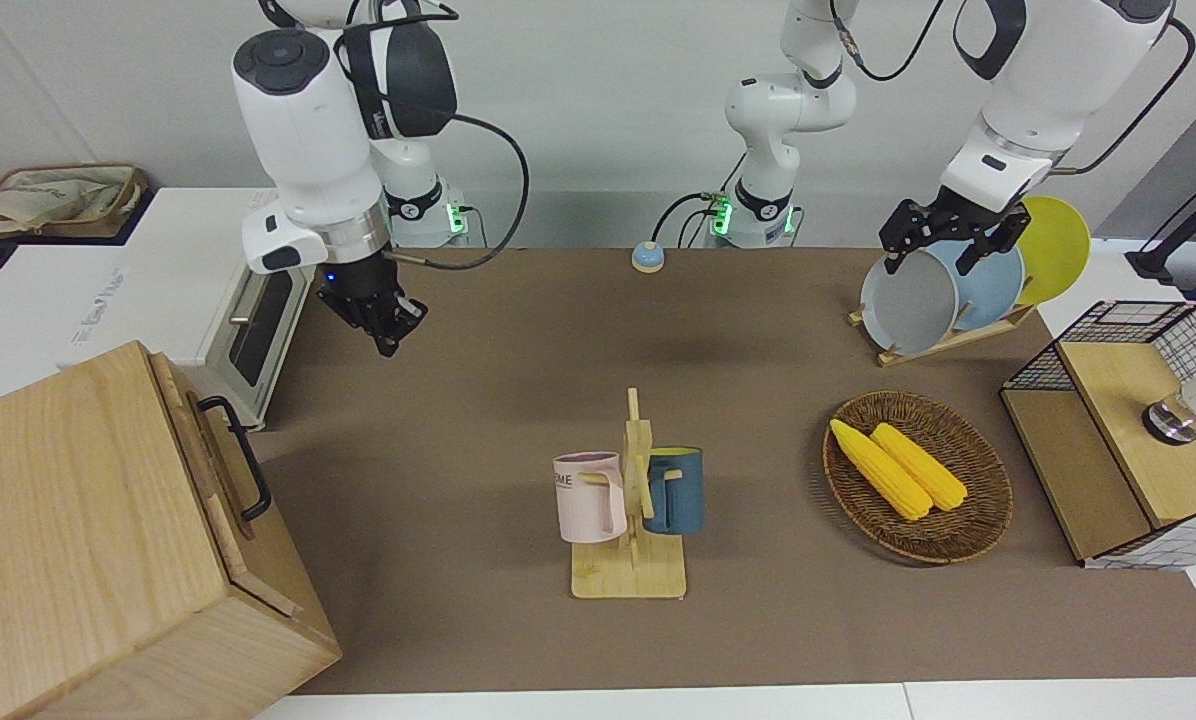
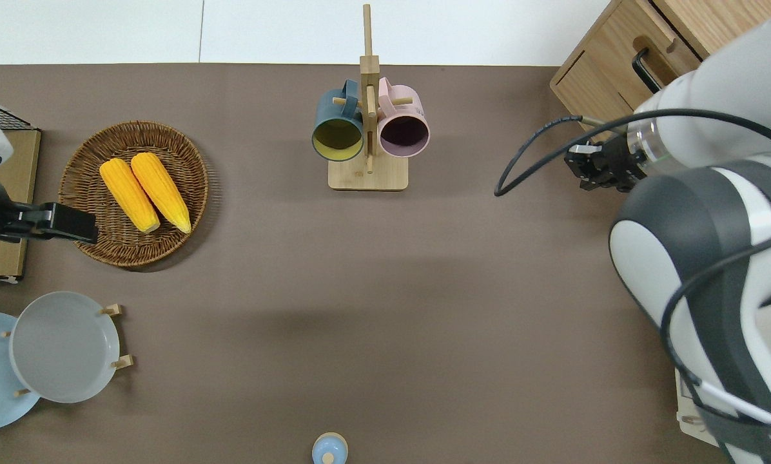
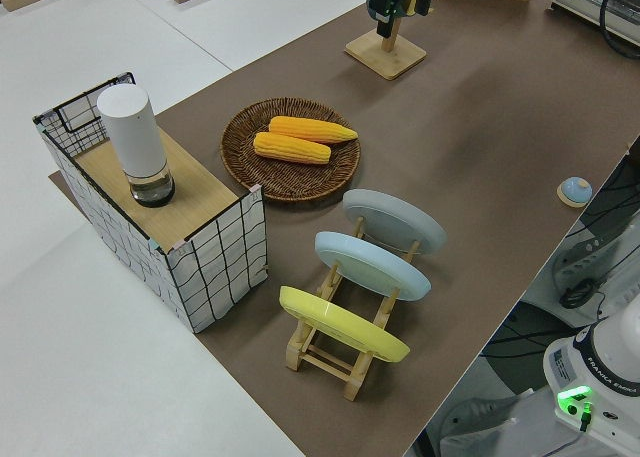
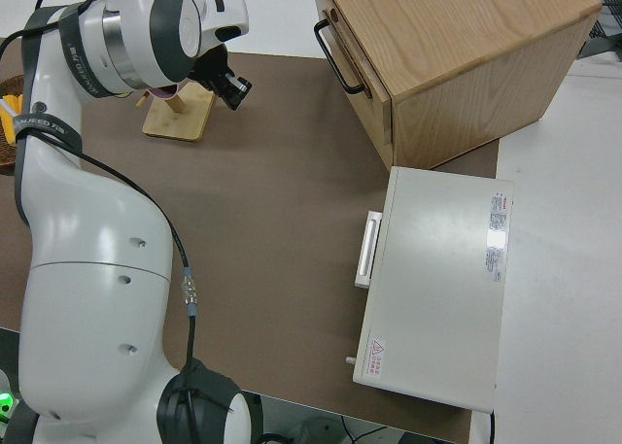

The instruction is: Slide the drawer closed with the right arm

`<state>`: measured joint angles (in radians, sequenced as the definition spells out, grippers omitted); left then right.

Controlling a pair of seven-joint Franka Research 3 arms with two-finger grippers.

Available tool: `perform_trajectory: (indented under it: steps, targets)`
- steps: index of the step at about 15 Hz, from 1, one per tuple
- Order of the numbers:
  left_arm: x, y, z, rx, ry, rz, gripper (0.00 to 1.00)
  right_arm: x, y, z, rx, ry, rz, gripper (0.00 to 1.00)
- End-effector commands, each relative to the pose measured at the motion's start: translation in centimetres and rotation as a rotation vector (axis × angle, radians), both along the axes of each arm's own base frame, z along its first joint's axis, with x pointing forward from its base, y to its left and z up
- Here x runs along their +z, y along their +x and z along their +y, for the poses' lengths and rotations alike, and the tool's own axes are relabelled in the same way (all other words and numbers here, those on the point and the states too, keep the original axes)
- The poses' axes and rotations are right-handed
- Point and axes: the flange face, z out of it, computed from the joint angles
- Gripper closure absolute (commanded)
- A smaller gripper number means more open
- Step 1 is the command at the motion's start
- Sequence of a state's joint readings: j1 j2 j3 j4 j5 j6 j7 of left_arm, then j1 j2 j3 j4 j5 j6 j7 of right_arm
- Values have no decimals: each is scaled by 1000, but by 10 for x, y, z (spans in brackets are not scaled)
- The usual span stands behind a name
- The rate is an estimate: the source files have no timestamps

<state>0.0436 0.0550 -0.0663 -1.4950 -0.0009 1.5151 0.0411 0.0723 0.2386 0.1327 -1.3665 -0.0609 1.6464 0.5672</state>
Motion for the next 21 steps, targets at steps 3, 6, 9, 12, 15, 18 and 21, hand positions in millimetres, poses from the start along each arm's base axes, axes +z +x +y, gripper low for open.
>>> perform_trajectory:
  steps: [3,6,9,12,15,18,21]
  targets:
    - [6,-3,-2,5,19,3,7,33,-55,-16,249,-30,-1,1000]
    - [6,-3,-2,5,19,3,7,50,-73,-25,365,-44,-21,1000]
    - [5,-3,-2,5,19,4,7,59,-77,-33,395,-52,-30,986]
    - [5,-3,-2,5,19,4,7,64,-75,-34,376,-45,-36,463]
    - [6,-3,-2,5,19,3,7,67,-70,-36,368,-38,-45,17]
    - [5,-3,-2,5,19,4,7,68,-66,-37,367,16,-52,15]
    - [5,-3,-2,5,19,4,7,69,-57,-44,389,32,-60,15]
